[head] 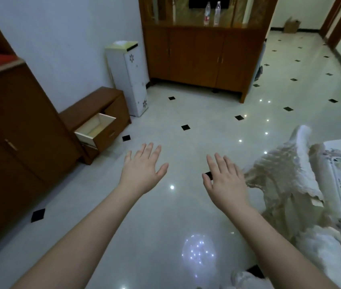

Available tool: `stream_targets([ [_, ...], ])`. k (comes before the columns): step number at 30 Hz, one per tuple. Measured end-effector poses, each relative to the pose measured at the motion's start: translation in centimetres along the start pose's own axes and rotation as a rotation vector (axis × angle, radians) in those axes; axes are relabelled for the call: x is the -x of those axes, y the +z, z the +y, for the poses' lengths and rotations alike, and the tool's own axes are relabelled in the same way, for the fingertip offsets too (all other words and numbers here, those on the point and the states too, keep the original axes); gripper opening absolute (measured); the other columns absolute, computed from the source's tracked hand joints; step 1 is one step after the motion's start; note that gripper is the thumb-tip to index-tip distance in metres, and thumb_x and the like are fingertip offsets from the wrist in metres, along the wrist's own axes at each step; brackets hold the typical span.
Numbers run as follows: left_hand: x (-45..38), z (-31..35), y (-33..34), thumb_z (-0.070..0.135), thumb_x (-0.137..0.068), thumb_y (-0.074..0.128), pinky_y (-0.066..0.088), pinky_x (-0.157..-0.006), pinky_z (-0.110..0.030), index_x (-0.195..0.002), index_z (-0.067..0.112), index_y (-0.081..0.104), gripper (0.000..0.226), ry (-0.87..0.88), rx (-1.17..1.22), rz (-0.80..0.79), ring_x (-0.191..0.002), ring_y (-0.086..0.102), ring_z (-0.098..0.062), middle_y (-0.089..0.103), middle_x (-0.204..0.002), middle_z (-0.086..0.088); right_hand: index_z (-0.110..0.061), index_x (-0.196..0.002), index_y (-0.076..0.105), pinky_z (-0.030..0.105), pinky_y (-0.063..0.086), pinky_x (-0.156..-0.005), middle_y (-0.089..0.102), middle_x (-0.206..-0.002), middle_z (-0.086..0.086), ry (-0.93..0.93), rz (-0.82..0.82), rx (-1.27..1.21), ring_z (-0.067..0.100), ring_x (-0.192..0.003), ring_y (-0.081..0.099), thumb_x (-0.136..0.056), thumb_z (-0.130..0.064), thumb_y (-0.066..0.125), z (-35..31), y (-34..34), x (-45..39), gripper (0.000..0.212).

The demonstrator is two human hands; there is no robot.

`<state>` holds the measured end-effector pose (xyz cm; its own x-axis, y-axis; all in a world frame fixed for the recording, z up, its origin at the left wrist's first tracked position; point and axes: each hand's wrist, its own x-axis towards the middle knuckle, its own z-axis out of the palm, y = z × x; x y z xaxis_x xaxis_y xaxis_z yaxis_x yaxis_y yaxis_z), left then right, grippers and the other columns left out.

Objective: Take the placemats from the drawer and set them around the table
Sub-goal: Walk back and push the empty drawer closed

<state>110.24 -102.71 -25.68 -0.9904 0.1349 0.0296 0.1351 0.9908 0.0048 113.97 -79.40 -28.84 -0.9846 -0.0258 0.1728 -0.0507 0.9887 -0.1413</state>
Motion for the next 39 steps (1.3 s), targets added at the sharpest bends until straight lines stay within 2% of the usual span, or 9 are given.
stream_targets([
  [6,-3.8,-1.4,-0.2,0.065,-0.097,0.02,0.0,-0.119,-0.052,-0.157,0.034,0.002,0.07,0.004,-0.057,-0.041,-0.152,0.001,-0.015,0.008,-0.166,0.005,-0.013,-0.139,0.053,0.049,0.043,-0.102,0.055,-0.14,0.014,-0.133,-0.003,-0.009,0.035,-0.128,0.052,-0.091,-0.044,0.03,-1.1,0.9,-6.9,0.061],
  [13,-7.3,-5.1,0.7,0.066,-0.097,0.02,-0.001,-0.119,-0.053,-0.157,0.033,0.004,0.071,-0.13,-0.05,-0.026,-0.152,0.002,-0.018,0.01,-0.166,0.003,-0.015,-0.141,0.051,0.048,0.042,-0.104,0.053,-0.142,0.012,-0.243,0.001,-0.015,0.033,-0.131,0.05,-0.092,-0.045,0.027,-5.9,2.3,-12.8,0.062],
  [19,-10.9,-11.3,2.2,0.065,-0.097,0.018,-0.004,-0.12,-0.045,-0.157,0.031,0.005,0.071,-0.18,-0.011,-0.017,-0.152,0.002,-0.02,0.01,-0.166,0.001,-0.018,-0.149,0.038,0.047,0.032,-0.112,0.04,-0.153,0.01,-0.316,-0.049,0.012,0.031,-0.141,0.037,-0.093,-0.048,0.016,-11.4,4.7,-18.4,0.067],
  [23,-14.3,-17.9,3.2,0.066,-0.097,0.018,-0.002,-0.12,-0.046,-0.157,0.031,0.01,0.071,-0.21,-0.024,0.016,-0.152,0.004,-0.021,0.015,-0.165,0.0,-0.021,-0.153,0.028,0.046,0.022,-0.117,0.028,-0.159,0.007,-0.375,-0.078,0.027,0.029,-0.147,0.025,-0.091,-0.05,0.007,-16.6,6.8,-23.3,0.072],
  [28,-18.7,-24.5,2.6,0.066,-0.097,0.015,0.003,-0.122,-0.049,-0.157,0.03,0.01,0.071,-0.182,-0.059,0.043,-0.152,0.004,-0.02,0.014,-0.165,0.0,-0.02,-0.151,0.035,0.046,0.027,-0.115,0.035,-0.156,0.008,-0.363,-0.065,0.036,0.03,-0.144,0.031,-0.092,-0.05,0.011,-22.9,8.1,-29.2,0.07],
  [34,-23.3,-28.8,3.3,0.067,-0.097,0.016,0.0,-0.12,-0.047,-0.158,0.029,0.01,0.072,-0.17,-0.038,0.053,-0.153,0.003,-0.02,0.013,-0.165,0.0,-0.017,-0.141,0.05,0.047,0.042,-0.106,0.052,-0.144,0.008,-0.382,-0.047,0.057,0.031,-0.133,0.048,-0.092,-0.046,0.027,-27.2,9.8,-34.6,0.062],
  [39,-27.4,-31.2,5.0,0.064,-0.097,0.017,0.0,-0.121,-0.047,-0.158,0.027,0.011,0.071,-0.133,-0.038,0.02,-0.153,0.002,-0.019,0.014,-0.165,-0.001,-0.017,-0.146,0.043,0.046,0.036,-0.11,0.048,-0.148,0.005,-0.401,-0.051,0.055,0.029,-0.137,0.043,-0.093,-0.047,0.023,-29.5,11.9,-39.7,0.064],
])
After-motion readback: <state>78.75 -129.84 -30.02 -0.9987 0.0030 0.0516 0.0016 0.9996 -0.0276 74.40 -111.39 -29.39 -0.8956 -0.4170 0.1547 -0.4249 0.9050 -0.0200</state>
